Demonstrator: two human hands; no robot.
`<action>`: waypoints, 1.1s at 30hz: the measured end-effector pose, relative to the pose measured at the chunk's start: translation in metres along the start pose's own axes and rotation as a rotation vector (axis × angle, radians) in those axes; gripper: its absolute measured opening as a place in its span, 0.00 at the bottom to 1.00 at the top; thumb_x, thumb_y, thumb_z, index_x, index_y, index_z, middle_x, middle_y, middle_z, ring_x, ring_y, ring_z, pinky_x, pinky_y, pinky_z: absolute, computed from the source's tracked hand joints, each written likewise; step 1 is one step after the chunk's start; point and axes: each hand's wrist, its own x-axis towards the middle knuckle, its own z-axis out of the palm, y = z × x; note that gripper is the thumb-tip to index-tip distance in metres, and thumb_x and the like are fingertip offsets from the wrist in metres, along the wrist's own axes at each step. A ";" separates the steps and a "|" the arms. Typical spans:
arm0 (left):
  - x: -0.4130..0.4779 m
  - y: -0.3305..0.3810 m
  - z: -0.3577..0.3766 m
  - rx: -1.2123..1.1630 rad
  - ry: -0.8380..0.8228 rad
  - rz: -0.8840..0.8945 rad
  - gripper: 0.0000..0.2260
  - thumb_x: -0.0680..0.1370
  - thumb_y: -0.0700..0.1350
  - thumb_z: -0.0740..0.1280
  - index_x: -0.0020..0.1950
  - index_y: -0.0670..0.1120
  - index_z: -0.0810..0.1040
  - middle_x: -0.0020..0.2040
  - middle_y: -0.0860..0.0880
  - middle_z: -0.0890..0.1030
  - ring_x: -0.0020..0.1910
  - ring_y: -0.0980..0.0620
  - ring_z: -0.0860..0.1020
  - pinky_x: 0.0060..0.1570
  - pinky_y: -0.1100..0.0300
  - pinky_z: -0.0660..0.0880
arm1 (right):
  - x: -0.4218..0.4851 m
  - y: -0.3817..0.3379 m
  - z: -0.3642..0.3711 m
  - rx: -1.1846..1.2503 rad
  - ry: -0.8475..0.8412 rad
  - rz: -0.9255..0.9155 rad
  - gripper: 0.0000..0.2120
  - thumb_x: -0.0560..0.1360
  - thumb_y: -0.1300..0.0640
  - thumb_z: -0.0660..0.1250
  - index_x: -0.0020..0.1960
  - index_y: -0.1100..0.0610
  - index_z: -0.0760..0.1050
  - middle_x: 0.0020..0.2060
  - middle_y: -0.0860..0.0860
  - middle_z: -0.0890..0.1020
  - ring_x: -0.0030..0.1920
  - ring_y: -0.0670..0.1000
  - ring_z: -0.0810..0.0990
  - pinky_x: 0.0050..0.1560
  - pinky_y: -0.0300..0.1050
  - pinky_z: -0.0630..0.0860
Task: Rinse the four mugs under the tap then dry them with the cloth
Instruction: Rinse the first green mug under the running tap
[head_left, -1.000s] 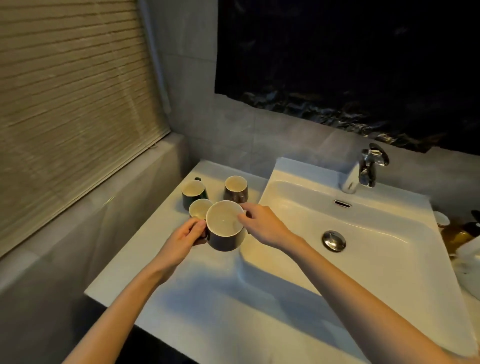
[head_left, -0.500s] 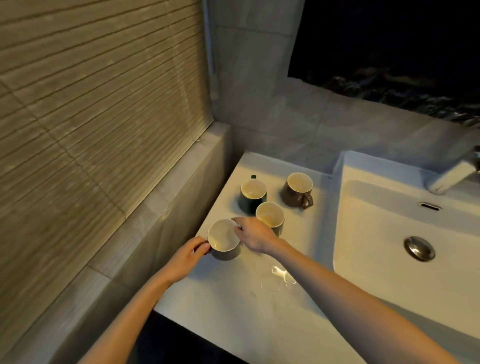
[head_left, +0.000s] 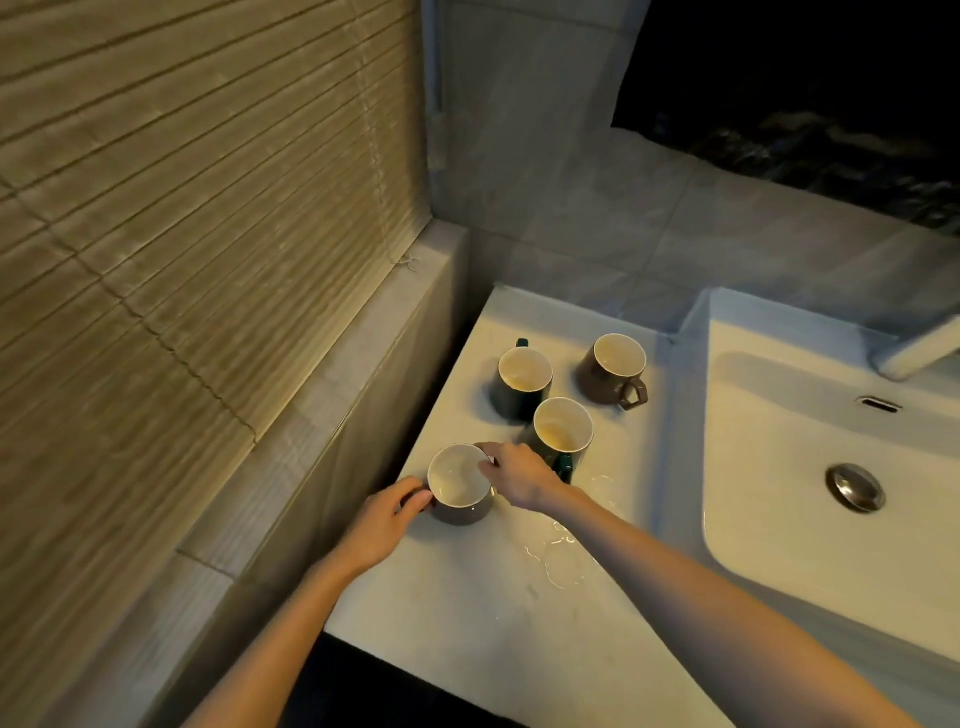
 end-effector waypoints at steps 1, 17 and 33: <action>0.000 0.001 -0.001 0.021 0.013 0.008 0.08 0.81 0.46 0.61 0.53 0.45 0.78 0.47 0.53 0.82 0.50 0.56 0.79 0.55 0.53 0.75 | 0.001 -0.001 -0.001 0.024 -0.006 -0.001 0.19 0.83 0.54 0.56 0.73 0.54 0.67 0.68 0.54 0.74 0.64 0.57 0.75 0.62 0.51 0.74; 0.031 0.051 -0.023 0.333 0.139 0.179 0.18 0.78 0.48 0.65 0.67 0.52 0.69 0.62 0.55 0.73 0.61 0.54 0.72 0.59 0.52 0.73 | -0.057 0.068 -0.035 0.371 0.412 0.114 0.05 0.79 0.54 0.63 0.47 0.50 0.77 0.43 0.47 0.80 0.41 0.48 0.79 0.46 0.47 0.80; 0.125 0.128 0.054 0.050 -0.203 0.046 0.17 0.81 0.44 0.60 0.69 0.42 0.70 0.65 0.45 0.76 0.64 0.48 0.73 0.58 0.61 0.68 | -0.035 0.075 -0.026 1.230 0.062 0.477 0.10 0.82 0.53 0.59 0.51 0.60 0.72 0.38 0.54 0.78 0.36 0.50 0.77 0.44 0.42 0.80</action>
